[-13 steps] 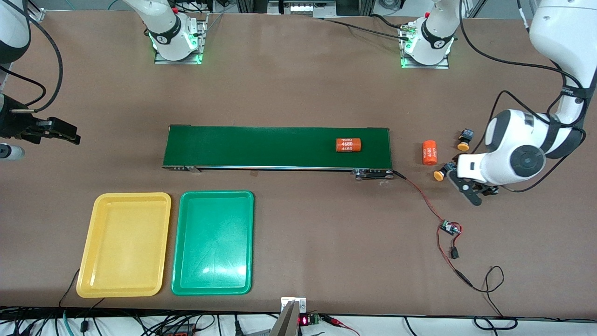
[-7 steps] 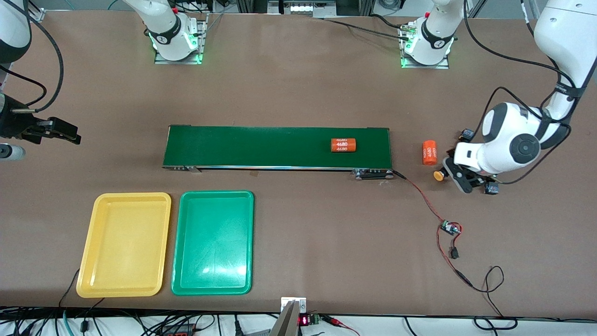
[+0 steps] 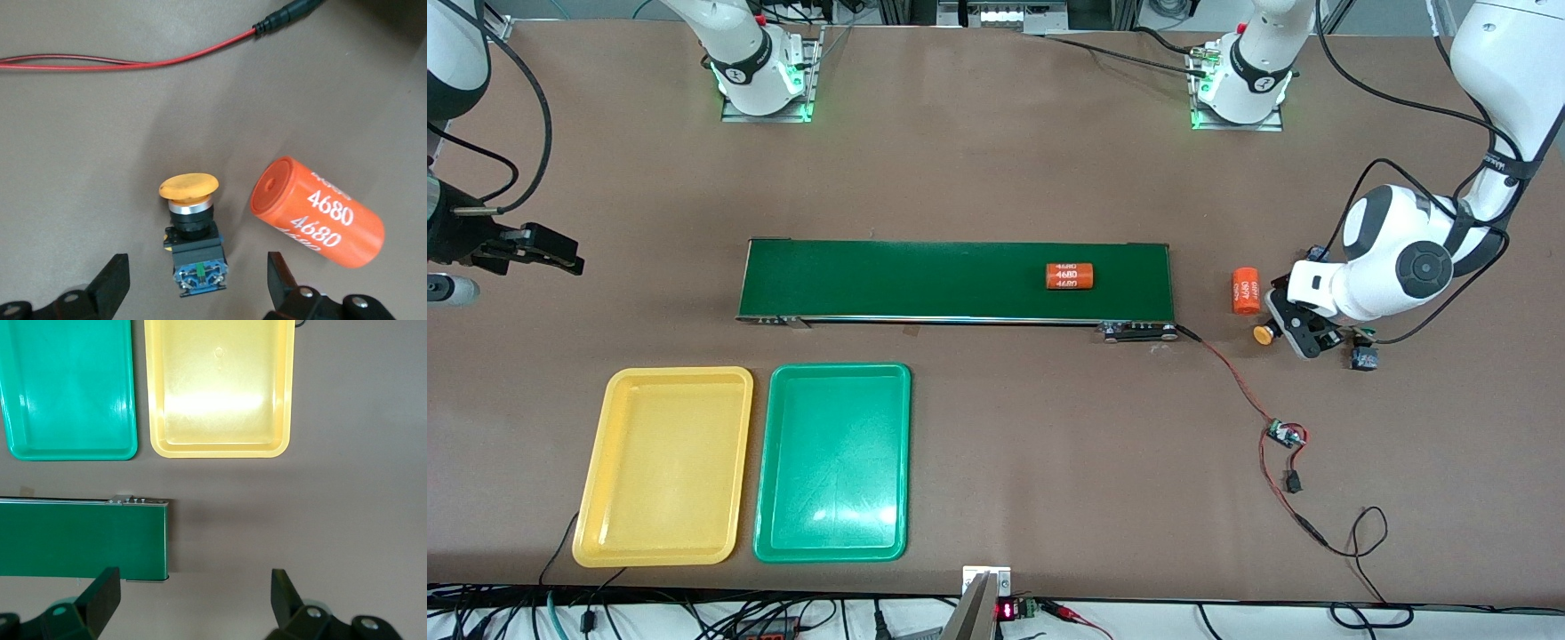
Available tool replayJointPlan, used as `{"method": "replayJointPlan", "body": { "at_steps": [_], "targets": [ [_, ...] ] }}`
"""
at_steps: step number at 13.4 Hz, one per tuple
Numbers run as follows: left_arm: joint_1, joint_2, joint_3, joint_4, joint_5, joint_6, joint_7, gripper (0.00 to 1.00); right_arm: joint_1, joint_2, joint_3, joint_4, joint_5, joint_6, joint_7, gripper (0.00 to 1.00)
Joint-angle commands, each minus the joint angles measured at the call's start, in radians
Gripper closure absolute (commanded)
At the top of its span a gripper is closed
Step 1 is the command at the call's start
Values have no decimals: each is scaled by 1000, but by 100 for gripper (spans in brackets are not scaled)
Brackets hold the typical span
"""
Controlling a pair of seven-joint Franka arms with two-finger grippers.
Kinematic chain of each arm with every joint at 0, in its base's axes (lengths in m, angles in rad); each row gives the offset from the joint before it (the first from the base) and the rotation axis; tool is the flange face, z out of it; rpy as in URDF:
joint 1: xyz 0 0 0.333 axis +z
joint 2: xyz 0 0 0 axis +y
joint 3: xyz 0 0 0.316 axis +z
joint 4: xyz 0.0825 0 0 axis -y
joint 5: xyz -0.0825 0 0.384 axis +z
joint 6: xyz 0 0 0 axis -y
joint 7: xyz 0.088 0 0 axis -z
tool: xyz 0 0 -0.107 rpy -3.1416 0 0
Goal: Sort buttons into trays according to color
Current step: 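Lower the left gripper and grasp the yellow-capped button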
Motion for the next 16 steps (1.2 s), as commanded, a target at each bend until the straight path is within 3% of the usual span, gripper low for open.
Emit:
{"method": "replayJointPlan", "body": {
  "at_steps": [1,3,6,9,11,14,16],
  "targets": [
    [32,39,-1,-13,65,53,14,9,5,-11,-1,-2,4,-6,-3,0],
    [36,49,-1,-13,66,55,14,11,5,-13,-1,-2,4,-7,-3,0],
    [36,84,-1,-13,69,56,14,25,14,-13,-1,-2,-1,4,-3,0],
    [30,83,-6,-2,158,49,15,81,11,-17,-2,-2,-1,-6,-3,0],
    [29,60,-12,3,167,45,12,88,10,-19,-2,-2,-1,-9,-4,0],
    [29,11,-39,44,167,-38,11,88,10,-20,-2,-3,1,-15,-3,0],
    [36,6,-163,146,152,-243,-6,87,10,-19,-2,-2,-1,-7,-3,0]
  ]
}}
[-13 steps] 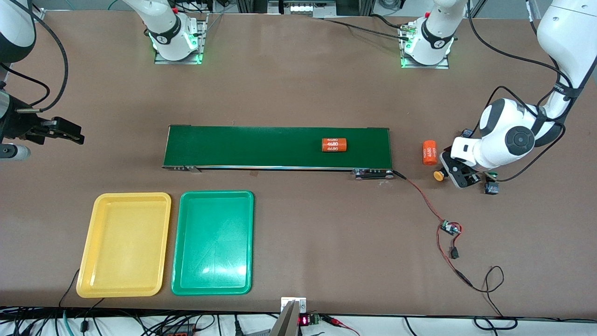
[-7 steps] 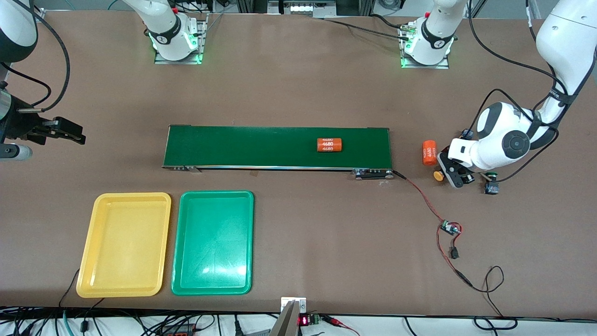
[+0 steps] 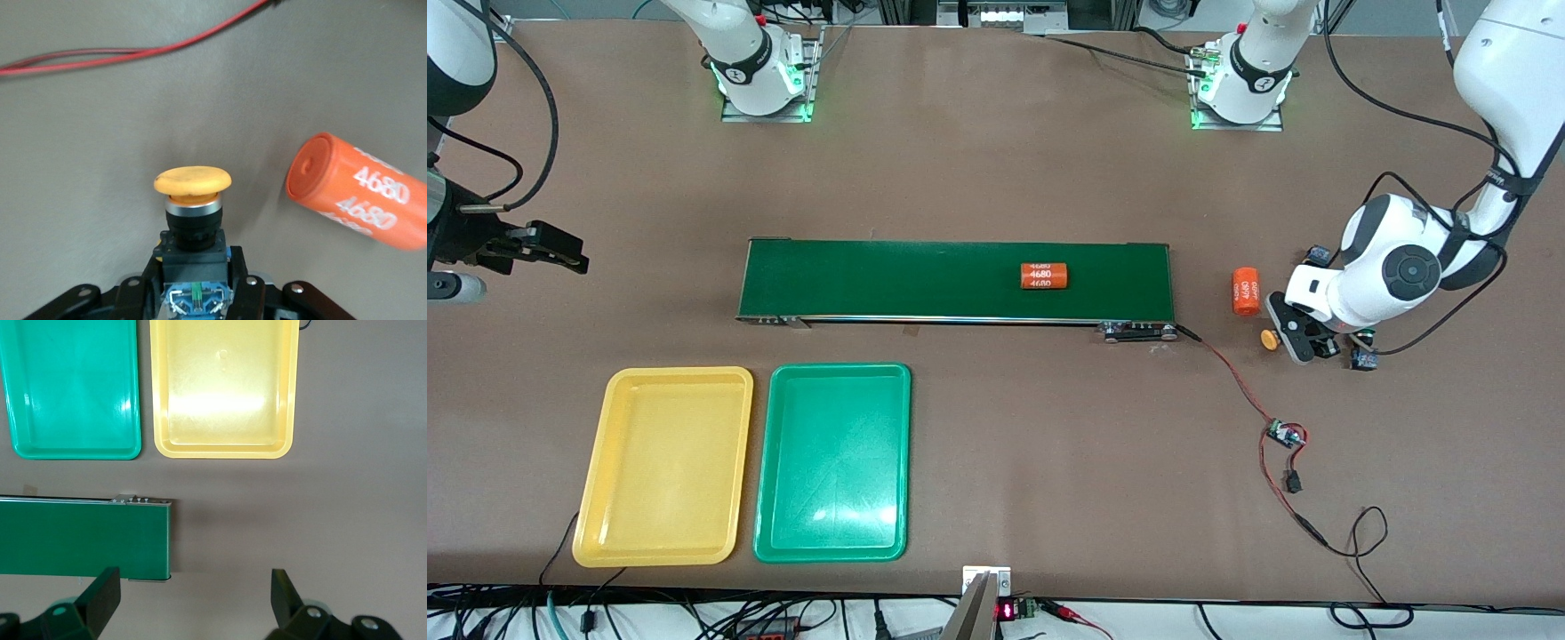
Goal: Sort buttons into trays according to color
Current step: 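Lower the left gripper and grasp the yellow-capped button, then place the yellow button on the belt with the left gripper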
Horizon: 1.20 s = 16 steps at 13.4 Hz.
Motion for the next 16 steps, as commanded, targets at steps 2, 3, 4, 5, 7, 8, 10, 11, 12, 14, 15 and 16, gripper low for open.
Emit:
{"method": "replayJointPlan", "body": {
  "at_steps": [2,3,4,5,7,8,10,11,12,14,15,16],
  "targets": [
    [-14,-26,-214,160,-4,-335,-145,87,1,-15,-1,-2,-1,-14,-3,0],
    [-28,-22,-261,167,-7,-360,-284,87,1,-15,-1,-2,-1,-9,-3,0],
    [-54,-16,-288,165,-26,-367,-419,87,1,-13,-1,-2,-1,-5,-3,0],
    [-100,-14,-291,164,-44,-368,-552,87,1,-13,-1,-2,-1,-3,-3,0],
    [-186,10,-293,158,-49,-368,-828,87,1,-13,-1,-2,-1,-6,-3,0],
    [-222,21,-293,158,-55,-368,-973,87,0,-13,-1,-2,-1,-5,-3,0],
    [-308,36,-293,158,-90,-367,-1228,86,0,-13,-1,-2,1,-6,-3,0],
    [-350,44,-293,158,-122,-359,-1324,86,0,-12,-1,-2,1,-5,-3,0],
    [-390,50,-291,158,-144,-352,-1413,86,0,-12,-1,-2,1,-5,-3,0],
    [-405,88,-290,156,-148,-316,-1544,85,1,-12,-1,-2,1,-5,-3,0],
    [-398,105,-288,155,-148,-296,-1561,85,0,-12,-1,-2,1,-5,-3,0],
    [-396,121,-286,155,-148,-281,-1574,85,-3,-12,-3,-2,1,-6,-3,0]
  ]
}}
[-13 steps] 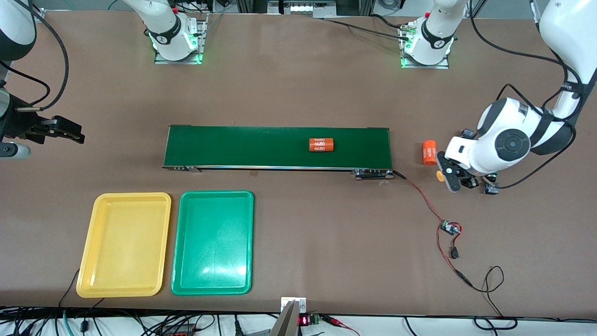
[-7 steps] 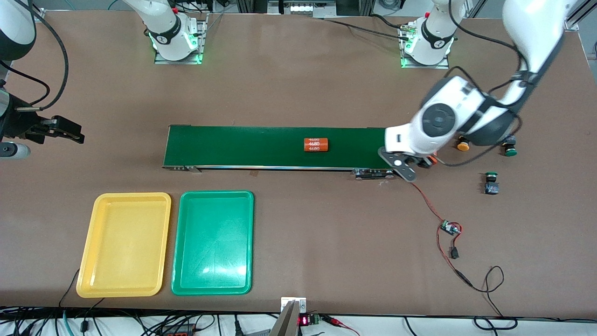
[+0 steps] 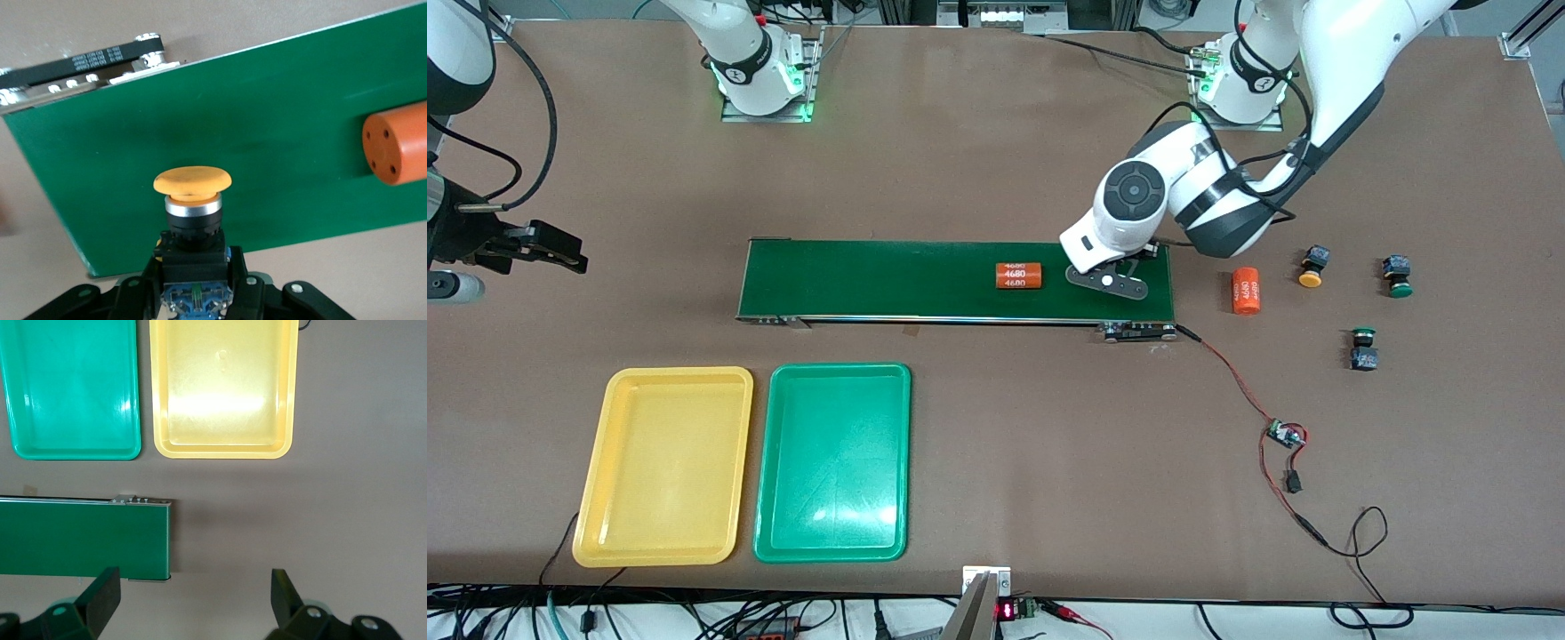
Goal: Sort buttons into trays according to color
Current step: 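Place the yellow button on the belt with the left gripper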
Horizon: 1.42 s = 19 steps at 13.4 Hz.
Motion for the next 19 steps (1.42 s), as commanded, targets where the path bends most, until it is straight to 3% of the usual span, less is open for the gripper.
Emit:
{"method": "replayJointPlan", "body": {
  "at_steps": [1,4,5,6,7,10,14,17,19],
  "targets": [
    [13,55,5,10,-19,40,-74,85,-11,-10,-3,-2,1,-6,-3,0],
    [-7,69,11,9,-10,56,-185,80,-2,-10,-3,-2,2,-3,-3,0],
    [-7,69,13,9,-10,54,-183,62,0,-12,-3,-2,2,-8,-3,0],
    [-7,70,19,9,-6,53,-174,18,-5,-12,-3,-2,2,-11,-3,0],
    [-7,69,19,10,-5,45,-169,0,-8,-10,-3,-2,2,-8,-3,0],
    [20,43,7,50,-5,-39,-165,0,-8,-13,-5,-4,1,-15,-4,0],
    [11,44,4,323,-6,-367,-160,0,-20,-9,-9,-4,2,-11,-4,0],
    [24,43,10,449,-6,-481,-26,0,-18,-9,-9,-2,1,-6,-3,0],
    [89,41,11,472,-2,-526,77,0,-18,-7,-9,-2,1,-3,-3,0]
  ]
}}
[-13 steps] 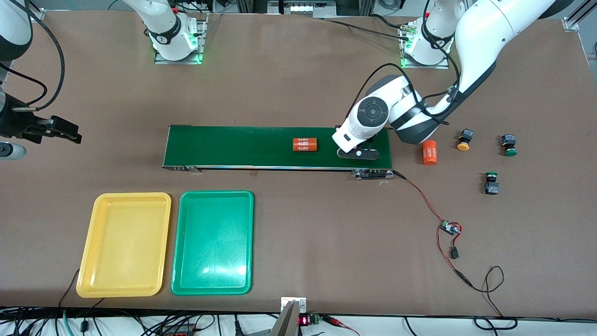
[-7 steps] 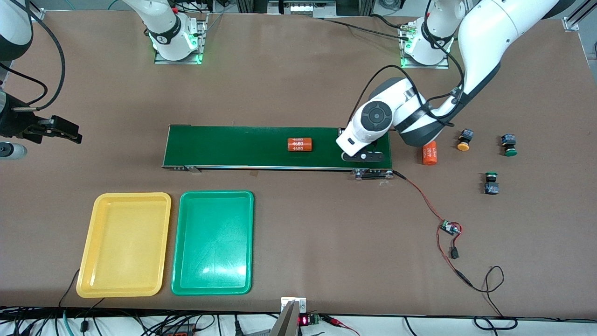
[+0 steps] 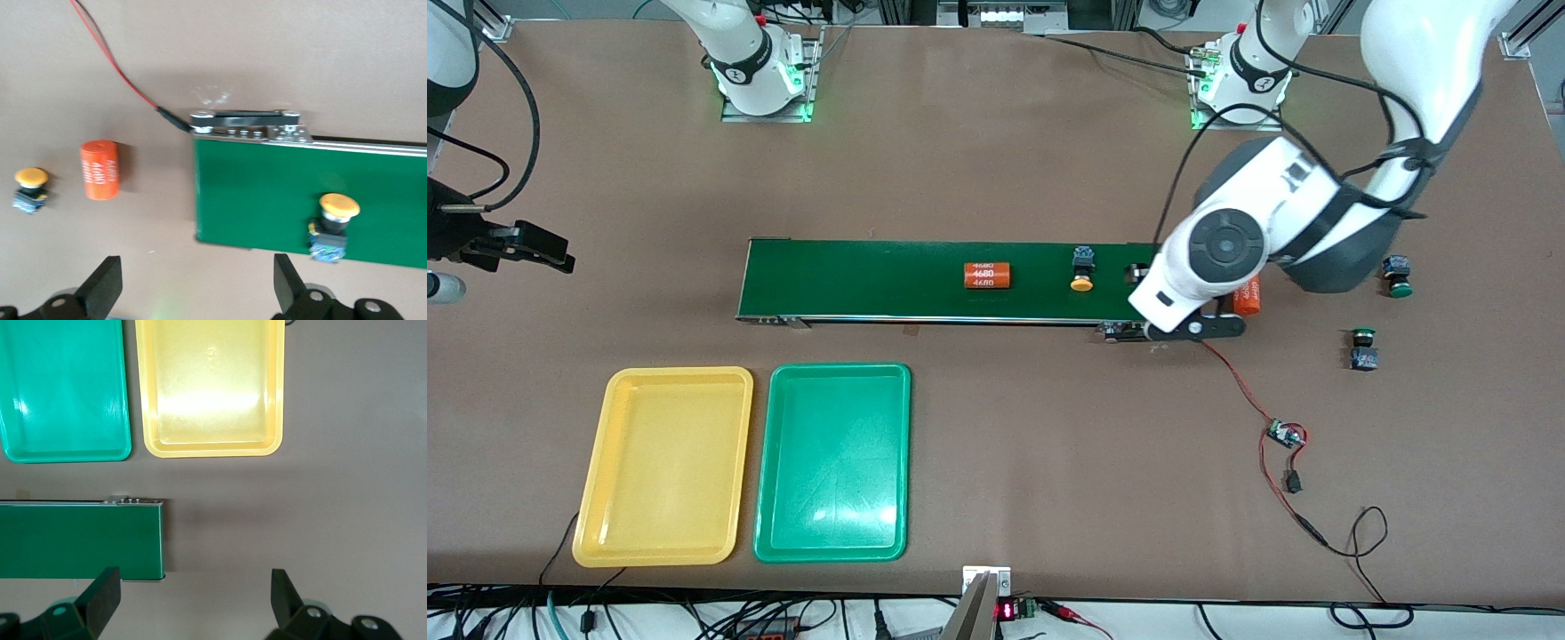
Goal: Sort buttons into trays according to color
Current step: 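Place the yellow button on the belt with the left gripper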
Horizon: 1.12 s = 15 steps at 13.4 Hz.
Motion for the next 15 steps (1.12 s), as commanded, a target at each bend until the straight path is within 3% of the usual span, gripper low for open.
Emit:
{"method": "replayJointPlan", "body": {
  "at_steps": [1,3,5,8,9,12,14,15],
  "targets": [
    [89,-2,1,28,1,-42,160,0,-2,-7,2,-2,-1,0,-3,0],
    [124,-30,39,19,-9,-37,289,0,-7,-6,2,-4,-2,0,-3,0],
    [37,-126,228,-11,-41,-29,470,0,-5,-6,2,-2,-5,3,-5,0],
    [-105,-225,547,-110,-242,4,645,0,-5,-6,3,-2,10,9,-3,0],
    [-142,-275,620,-185,-265,59,682,0,1,-7,3,-2,12,6,-3,0],
    [-213,-439,787,-525,-267,353,826,0,0,-17,6,-2,13,-3,0,0],
    [-305,-490,936,-668,-267,485,897,0,-5,-15,2,-1,13,6,0,0],
    [-311,-490,968,-704,-267,507,918,0,-8,-15,0,0,18,6,1,0]
  ]
}}
